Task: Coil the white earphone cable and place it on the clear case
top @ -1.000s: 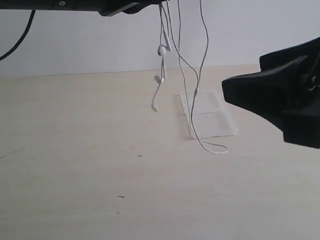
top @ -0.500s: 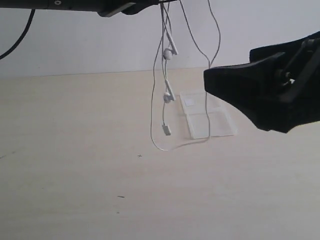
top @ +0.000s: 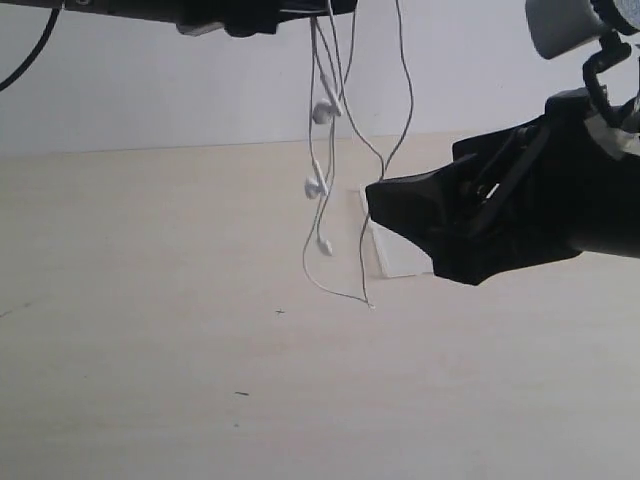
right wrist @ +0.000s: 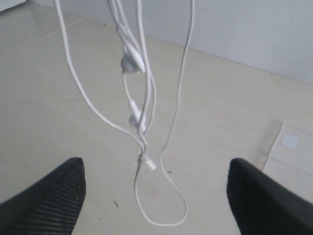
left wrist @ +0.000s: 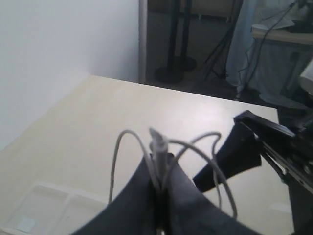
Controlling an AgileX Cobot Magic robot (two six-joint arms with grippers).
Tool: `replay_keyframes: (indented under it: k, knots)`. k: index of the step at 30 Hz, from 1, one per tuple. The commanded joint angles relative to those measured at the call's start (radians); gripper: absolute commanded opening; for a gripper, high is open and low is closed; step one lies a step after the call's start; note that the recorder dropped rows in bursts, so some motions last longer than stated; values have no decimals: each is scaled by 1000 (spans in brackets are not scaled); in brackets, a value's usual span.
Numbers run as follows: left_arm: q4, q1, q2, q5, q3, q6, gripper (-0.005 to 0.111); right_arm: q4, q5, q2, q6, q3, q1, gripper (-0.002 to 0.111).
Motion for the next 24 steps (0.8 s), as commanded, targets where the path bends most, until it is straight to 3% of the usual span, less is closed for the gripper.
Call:
replay_keyframes:
  k: [1, 7, 10, 17, 24]
  knots:
    - [4, 74, -10, 170, -6, 10, 0, 0, -19, 3, -19, 4, -3, 76]
    - [-106, 167, -8, 320, -6, 138, 0, 68, -19, 3, -80, 4, 48, 76]
    - [-117, 174, -4, 331, -6, 138, 0, 86, -23, 3, -117, 4, 92, 76]
    - [-175, 174, 66, 513, -6, 156, 0, 80, -75, 3, -150, 4, 126, 76]
    - [-175, 174, 66, 518, -6, 152, 0, 80, -71, 3, -143, 4, 126, 76]
